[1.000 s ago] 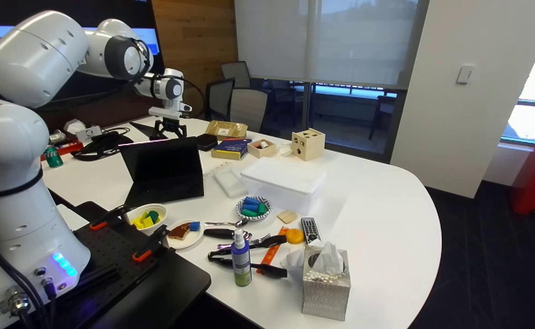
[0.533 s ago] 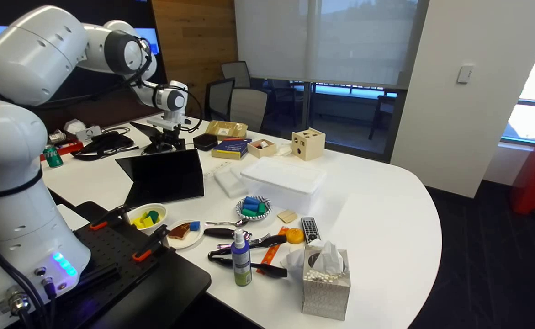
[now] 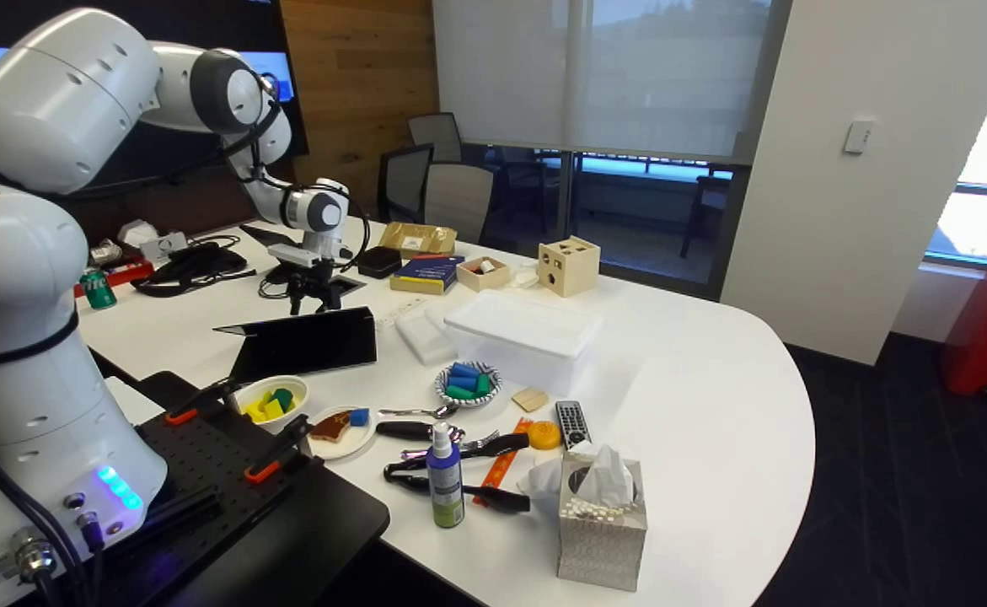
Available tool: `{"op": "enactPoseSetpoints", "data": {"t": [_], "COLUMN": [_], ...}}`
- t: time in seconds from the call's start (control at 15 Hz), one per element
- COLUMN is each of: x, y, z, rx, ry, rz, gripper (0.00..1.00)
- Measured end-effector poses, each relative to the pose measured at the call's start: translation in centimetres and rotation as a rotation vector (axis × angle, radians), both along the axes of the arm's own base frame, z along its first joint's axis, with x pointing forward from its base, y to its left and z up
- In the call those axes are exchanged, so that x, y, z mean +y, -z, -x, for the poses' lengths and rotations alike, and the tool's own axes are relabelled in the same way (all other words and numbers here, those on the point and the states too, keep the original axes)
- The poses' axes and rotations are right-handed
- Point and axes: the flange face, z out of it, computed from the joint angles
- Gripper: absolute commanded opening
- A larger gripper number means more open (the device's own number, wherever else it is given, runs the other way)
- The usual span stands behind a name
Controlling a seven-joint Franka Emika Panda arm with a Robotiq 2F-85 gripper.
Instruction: Close the laptop.
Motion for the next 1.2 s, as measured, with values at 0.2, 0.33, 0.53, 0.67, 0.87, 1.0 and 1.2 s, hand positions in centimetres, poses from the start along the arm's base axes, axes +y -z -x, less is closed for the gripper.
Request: {"op": "enactPoseSetpoints", "data": {"t": [0.2,0.33,0.53,0.67,0.87,1.0,1.2], "x": [-1.1,-1.6,-2.0,-2.3,-2.9,-3.4,-4.0], "y": [1.4,1.8,1.9,1.9,1.9,2.2,3.6], "z": [0.6,0.7,0.5,0.2,-0.6,-0.9,-0.6], "rx": [-0.023,-0.036,-0.051,-0.065,-0.106,-0.130,-0.130], "ry": [0.042,0.061,0.076,0.084,0.120,0.138,0.155], "rz": [0.015,0.023,0.028,0.031,0.041,0.049,0.061], "gripper": [1.00,1.00,1.00,1.00,1.00,1.00,1.00]}}
